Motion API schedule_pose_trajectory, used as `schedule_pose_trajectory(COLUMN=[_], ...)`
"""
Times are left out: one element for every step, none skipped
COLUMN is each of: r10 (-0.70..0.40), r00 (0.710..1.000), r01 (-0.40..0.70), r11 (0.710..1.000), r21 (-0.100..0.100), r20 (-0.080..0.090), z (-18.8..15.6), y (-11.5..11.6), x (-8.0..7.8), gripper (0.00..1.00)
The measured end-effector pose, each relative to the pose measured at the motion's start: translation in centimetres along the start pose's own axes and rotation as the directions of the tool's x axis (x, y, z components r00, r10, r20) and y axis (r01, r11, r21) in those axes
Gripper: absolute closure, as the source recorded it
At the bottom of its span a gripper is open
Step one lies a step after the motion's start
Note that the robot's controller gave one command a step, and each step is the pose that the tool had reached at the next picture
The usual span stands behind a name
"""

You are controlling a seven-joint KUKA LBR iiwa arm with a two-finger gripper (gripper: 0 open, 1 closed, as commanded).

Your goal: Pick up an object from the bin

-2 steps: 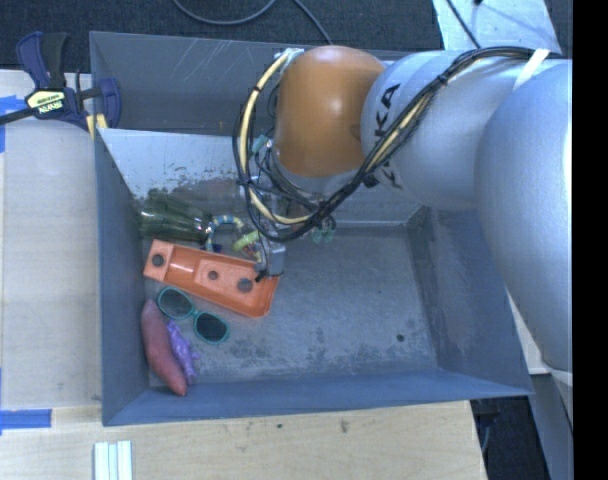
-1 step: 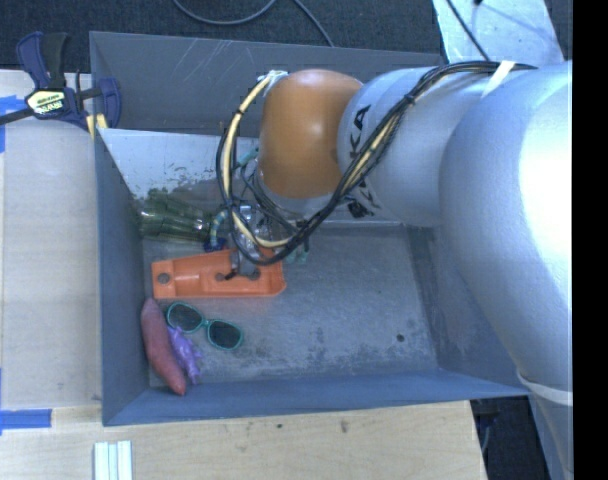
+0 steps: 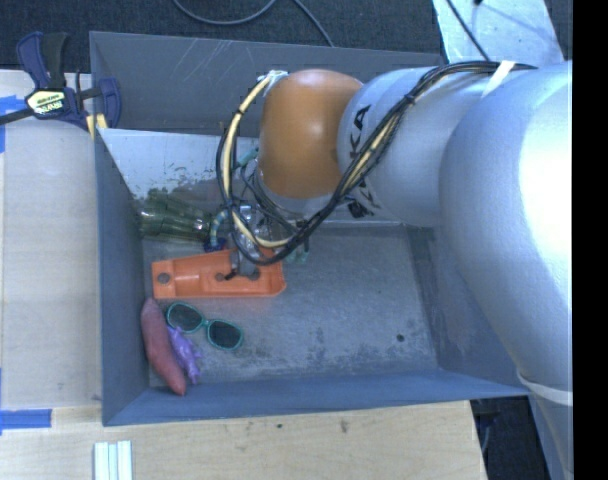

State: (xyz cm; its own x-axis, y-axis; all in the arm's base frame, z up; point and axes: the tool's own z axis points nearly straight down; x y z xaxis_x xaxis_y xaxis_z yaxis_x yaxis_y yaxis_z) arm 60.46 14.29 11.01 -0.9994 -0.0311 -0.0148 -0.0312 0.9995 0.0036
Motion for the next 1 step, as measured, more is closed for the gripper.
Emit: schedule_pose_trajectory(r10=[-0.005], r00=[1.000], r01=[0.005], r11=[1.000], r21=[0.000], r20=[0.003], z=[-10.25], y=[0.91], x=[0.36], gripper=[1.00])
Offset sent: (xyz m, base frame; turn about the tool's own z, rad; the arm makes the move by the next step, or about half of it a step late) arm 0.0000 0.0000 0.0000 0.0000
